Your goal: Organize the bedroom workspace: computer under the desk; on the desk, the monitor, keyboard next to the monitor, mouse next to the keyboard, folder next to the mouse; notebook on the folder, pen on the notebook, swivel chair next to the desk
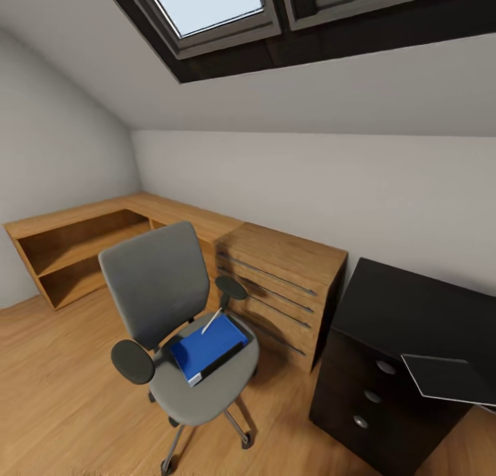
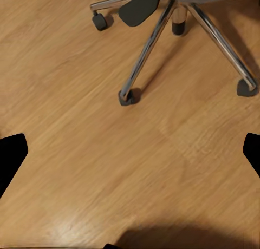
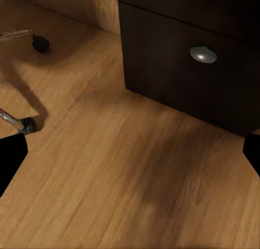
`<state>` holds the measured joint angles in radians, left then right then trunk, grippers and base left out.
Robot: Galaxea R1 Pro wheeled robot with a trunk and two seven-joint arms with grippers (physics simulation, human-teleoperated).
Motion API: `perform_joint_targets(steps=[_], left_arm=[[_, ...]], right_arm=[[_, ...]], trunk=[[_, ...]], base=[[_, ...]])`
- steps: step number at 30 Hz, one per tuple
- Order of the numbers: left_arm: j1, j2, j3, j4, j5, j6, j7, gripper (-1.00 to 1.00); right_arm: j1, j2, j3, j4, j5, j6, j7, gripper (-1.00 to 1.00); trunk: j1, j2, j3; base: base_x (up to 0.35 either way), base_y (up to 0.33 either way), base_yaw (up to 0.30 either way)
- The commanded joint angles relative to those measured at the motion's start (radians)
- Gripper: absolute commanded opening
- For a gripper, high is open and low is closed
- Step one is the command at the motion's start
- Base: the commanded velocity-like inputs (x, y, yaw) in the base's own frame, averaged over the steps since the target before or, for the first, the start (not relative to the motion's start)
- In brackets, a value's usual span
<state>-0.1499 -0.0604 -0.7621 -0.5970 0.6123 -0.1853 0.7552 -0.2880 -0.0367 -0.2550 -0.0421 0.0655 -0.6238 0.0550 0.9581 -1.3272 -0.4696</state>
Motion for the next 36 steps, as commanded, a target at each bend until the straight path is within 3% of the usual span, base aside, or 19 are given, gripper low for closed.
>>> perform_joint_targets(steps=[1,36], left_arm=[[-0.002,0.001,-0.008,0.0,0.01,-0.006,0.006,1.0],[-0.002,0.001,-0.008,0.0,0.01,-0.006,0.006,1.0]], right_arm=[[0.0,0.0,-0.009,0.001,0.007,-0.003,0.005,1.0],[0.0,-0.002,-0.007,0.001,0.007,-0.001,0.006,1.0]], trunk=[[0.0,-0.001,-0.001],[0.0,-0.001,-0.026]], base=[[0.0,0.0,0.279],[0.0,0.0,0.247]])
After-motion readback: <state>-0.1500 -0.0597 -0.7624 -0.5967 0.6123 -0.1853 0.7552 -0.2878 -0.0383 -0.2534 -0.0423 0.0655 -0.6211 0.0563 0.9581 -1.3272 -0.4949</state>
